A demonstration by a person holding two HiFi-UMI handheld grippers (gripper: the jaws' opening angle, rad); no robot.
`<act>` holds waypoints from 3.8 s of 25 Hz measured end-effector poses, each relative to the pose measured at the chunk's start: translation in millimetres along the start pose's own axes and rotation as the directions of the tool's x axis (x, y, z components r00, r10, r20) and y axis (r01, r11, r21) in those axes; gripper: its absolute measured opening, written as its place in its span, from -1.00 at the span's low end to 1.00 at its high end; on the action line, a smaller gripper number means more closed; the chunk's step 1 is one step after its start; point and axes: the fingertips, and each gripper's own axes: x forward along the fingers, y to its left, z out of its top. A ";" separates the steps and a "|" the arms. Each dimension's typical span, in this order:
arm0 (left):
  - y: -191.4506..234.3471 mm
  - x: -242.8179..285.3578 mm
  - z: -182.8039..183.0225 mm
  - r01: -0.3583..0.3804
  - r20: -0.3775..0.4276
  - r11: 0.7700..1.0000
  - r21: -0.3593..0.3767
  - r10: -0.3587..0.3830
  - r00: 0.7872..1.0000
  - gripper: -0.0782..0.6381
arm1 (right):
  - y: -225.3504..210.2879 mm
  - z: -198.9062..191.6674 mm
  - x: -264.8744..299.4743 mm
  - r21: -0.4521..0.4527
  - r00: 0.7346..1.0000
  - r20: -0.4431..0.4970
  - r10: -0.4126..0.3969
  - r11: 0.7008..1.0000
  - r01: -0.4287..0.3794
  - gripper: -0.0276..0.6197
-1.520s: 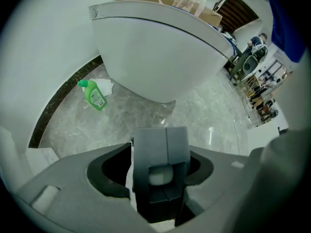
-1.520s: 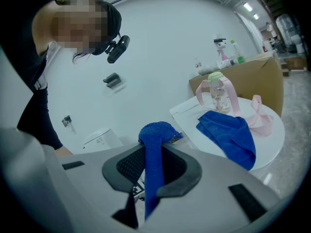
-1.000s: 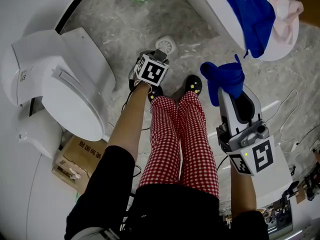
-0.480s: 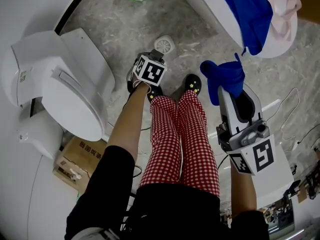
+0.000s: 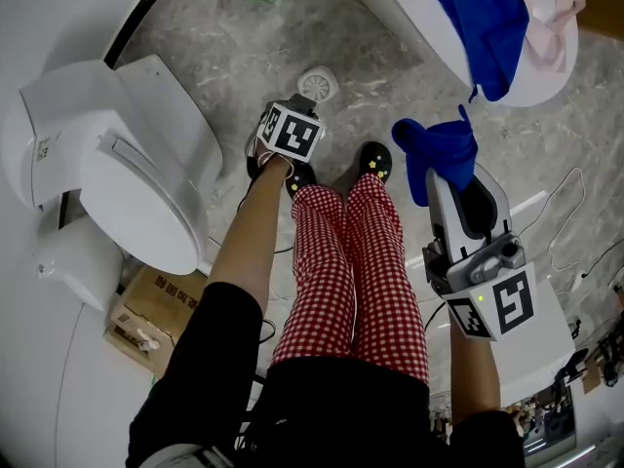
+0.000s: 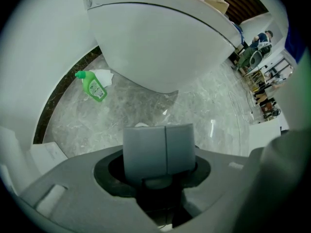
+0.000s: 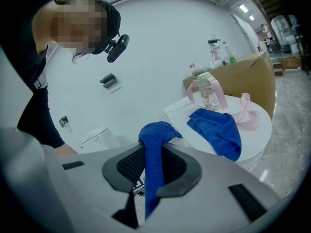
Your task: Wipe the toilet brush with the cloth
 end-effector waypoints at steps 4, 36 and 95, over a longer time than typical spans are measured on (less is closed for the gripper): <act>0.9 -0.3 -0.7 -0.010 -0.001 1.000 0.010 0.010 1.000 -0.25 | 0.5 0.5 -0.7 -0.003 1.000 0.000 0.001 1.000 -0.001 -0.71; 17.5 -38.0 -15.4 -0.026 0.101 0.989 -0.146 0.041 0.994 -0.30 | 36.1 2.9 10.3 -0.031 0.999 -0.001 0.042 0.999 -0.042 -0.71; -18.0 -187.7 -54.9 -0.025 0.380 0.999 -0.037 0.037 0.924 -0.30 | 154.7 -6.5 22.6 -0.035 0.991 0.014 0.133 0.991 -0.132 -0.71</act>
